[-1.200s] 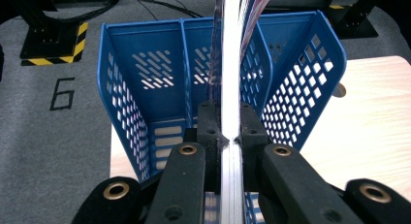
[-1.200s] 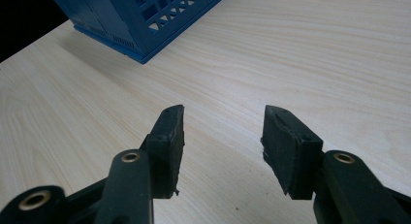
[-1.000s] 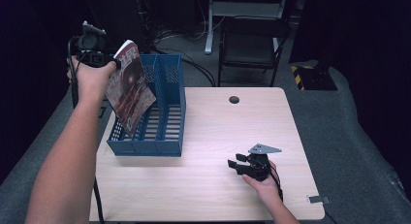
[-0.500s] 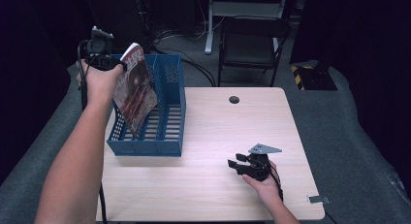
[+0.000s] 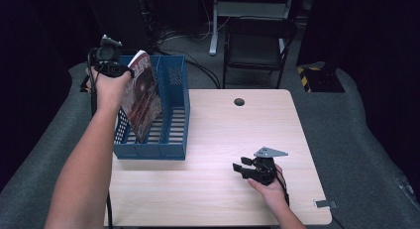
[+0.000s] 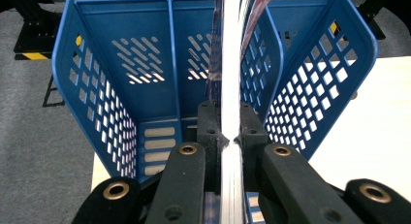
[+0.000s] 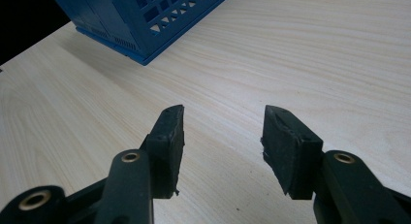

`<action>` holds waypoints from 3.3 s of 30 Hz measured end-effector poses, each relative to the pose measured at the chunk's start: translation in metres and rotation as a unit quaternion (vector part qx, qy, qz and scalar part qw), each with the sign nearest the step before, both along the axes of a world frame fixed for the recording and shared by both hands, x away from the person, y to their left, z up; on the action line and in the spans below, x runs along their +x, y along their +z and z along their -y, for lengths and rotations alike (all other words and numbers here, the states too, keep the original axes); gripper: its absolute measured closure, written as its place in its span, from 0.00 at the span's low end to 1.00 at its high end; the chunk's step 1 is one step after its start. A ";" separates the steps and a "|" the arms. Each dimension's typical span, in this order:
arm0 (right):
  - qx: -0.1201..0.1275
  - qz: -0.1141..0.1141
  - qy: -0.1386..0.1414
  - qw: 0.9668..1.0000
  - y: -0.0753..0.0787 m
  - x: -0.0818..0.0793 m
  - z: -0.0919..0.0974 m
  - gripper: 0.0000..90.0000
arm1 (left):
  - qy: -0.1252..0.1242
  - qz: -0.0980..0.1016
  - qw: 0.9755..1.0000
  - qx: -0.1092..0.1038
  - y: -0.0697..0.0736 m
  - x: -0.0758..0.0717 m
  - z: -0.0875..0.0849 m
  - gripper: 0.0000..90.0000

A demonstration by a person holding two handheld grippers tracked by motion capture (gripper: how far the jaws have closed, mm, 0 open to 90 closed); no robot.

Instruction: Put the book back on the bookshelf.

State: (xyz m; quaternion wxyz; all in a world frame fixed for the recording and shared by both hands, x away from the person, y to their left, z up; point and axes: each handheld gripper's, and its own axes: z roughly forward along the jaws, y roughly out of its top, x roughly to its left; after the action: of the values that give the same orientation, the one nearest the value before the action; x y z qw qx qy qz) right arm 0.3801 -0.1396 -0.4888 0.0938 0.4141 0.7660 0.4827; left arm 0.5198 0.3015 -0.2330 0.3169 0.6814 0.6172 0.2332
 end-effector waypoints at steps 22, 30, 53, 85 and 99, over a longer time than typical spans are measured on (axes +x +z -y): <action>0.000 0.002 -0.001 1.000 0.000 0.001 0.000 0.56 | -0.003 -0.022 1.000 0.001 -0.032 0.005 0.002 0.93; -0.001 0.001 -0.001 1.000 0.000 0.001 0.000 0.56 | -0.006 -0.025 1.000 0.003 -0.041 0.006 0.004 0.93; -0.004 -0.001 0.001 1.000 0.000 0.001 -0.001 0.56 | -0.017 -0.011 1.000 -0.006 -0.050 -0.001 0.003 0.90; -0.003 -0.001 -0.002 1.000 -0.001 0.000 -0.001 0.56 | -0.058 -0.016 0.998 -0.007 -0.051 -0.031 -0.007 0.89; -0.002 -0.002 -0.002 1.000 -0.002 0.000 -0.001 0.56 | -0.072 -0.021 0.997 -0.006 -0.051 -0.037 -0.007 0.87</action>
State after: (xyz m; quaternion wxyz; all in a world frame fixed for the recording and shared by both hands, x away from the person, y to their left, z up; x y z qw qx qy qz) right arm 0.3803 -0.1389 -0.4904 0.0943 0.4168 0.7662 0.4800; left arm 0.4830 0.3088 -0.2835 0.3237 0.7268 0.5746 0.1919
